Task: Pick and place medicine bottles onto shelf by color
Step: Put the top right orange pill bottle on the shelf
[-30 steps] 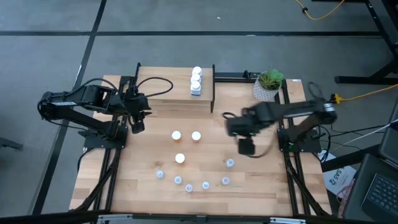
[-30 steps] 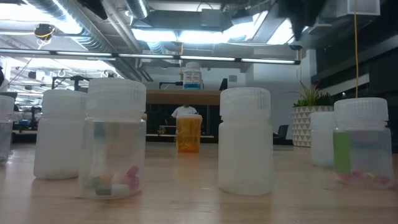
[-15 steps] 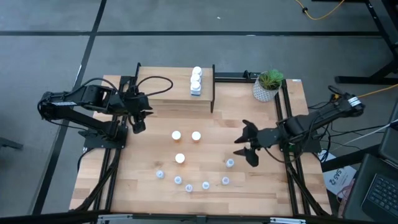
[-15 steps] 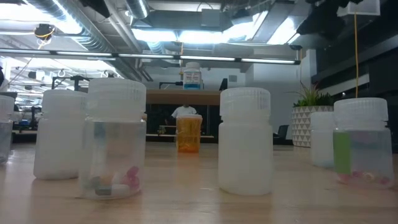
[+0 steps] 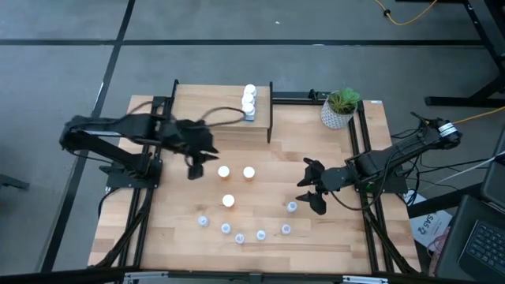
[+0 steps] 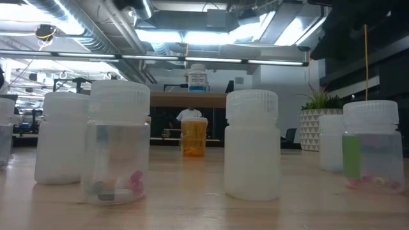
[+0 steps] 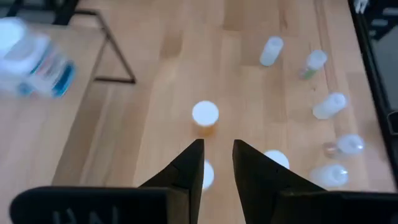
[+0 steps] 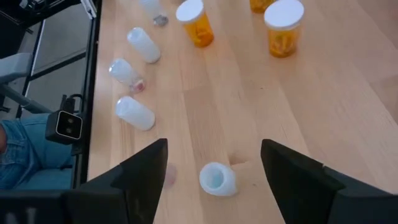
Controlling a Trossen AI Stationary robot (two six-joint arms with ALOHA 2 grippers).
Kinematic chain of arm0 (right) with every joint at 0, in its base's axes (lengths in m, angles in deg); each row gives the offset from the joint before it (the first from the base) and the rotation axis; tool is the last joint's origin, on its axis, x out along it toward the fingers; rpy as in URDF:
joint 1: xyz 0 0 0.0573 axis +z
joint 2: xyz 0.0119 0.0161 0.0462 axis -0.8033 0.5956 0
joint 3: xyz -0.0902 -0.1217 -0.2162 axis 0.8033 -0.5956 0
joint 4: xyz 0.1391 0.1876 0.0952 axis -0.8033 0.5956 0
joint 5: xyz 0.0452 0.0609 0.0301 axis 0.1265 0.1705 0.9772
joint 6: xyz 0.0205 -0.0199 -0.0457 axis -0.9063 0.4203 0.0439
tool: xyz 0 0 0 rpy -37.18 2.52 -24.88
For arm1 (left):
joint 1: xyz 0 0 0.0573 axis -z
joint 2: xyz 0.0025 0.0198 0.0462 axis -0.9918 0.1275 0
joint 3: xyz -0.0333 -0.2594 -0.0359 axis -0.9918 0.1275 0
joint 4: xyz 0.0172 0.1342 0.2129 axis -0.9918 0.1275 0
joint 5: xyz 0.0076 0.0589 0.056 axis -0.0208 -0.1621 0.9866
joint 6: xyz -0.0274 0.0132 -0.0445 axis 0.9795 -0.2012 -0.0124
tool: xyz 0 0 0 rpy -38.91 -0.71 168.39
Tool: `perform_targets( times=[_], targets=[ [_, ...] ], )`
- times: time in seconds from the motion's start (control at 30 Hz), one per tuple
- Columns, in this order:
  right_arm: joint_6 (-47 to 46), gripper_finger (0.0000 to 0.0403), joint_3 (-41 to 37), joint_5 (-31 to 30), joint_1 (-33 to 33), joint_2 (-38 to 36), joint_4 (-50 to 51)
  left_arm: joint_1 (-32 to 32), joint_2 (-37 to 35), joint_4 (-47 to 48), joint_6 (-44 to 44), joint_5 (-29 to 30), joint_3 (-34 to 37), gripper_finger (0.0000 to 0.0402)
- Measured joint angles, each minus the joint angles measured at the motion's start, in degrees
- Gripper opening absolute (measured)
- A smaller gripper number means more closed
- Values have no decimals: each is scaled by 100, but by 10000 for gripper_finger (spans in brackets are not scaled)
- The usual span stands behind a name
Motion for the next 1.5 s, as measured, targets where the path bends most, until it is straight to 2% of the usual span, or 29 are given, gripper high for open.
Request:
perform_targets(
  times=[0.13, 0.4, 0.6, 0.77, 0.97, 1.23, 1.5],
  targets=[
    [4, 261, 0, -1, 0, 0, 7, 2, 630, -248, -321, -64, 2, 115],
    [126, 261, 0, -1, 0, 0, 58, -2, 1752, -382, -325, -34, 3, 193],
    [335, 261, 0, -3, 1, 0, 63, -2, 2212, -439, -464, -63, 4, 230],
    [330, 261, 0, -6, 2, 2, 63, -2, 2399, -967, -636, 195, 4, 234],
    [334, 261, 0, -78, 1, 32, 74, -2, 2681, -1545, -292, 257, -2, 232],
    [328, 261, 0, -70, 1, 52, 104, -2, 3084, -1629, -380, 289, -2, 232],
    [339, 261, 0, -66, 0, 52, 133, -2, 3410, -1631, -422, 772, 4, 232]
  ],
)
